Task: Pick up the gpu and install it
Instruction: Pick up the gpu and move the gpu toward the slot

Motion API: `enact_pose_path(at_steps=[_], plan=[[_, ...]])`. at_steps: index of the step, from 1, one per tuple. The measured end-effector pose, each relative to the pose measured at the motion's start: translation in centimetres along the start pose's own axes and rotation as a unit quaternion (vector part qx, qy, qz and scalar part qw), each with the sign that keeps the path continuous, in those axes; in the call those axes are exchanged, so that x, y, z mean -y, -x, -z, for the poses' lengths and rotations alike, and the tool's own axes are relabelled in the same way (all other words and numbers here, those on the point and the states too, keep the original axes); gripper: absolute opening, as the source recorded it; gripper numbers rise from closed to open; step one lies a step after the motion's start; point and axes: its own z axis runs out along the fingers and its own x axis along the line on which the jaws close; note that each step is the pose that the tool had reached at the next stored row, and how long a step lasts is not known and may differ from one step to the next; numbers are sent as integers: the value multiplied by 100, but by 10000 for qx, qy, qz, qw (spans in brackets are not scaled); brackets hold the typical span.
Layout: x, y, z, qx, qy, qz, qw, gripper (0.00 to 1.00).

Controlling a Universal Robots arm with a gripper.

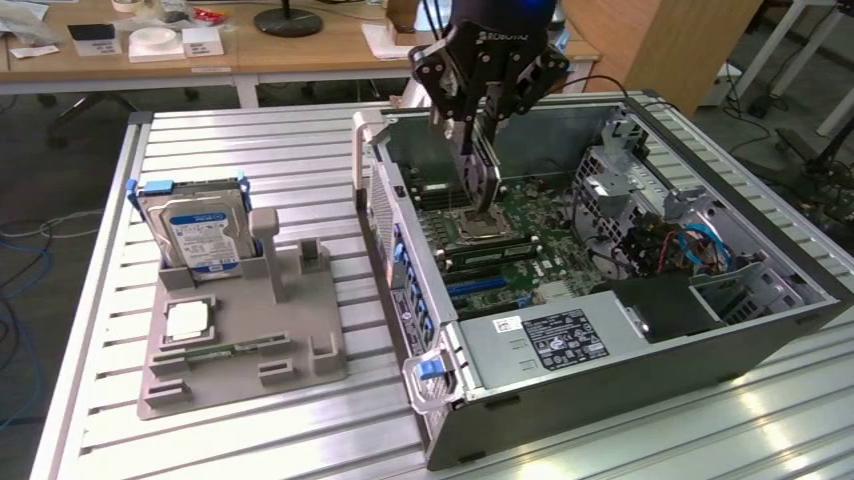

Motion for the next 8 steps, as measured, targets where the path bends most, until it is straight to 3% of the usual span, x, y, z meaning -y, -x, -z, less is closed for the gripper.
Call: enact_pose_path(at_steps=[8], plan=[[-21,133,-4,0,0,0,10000,27]])
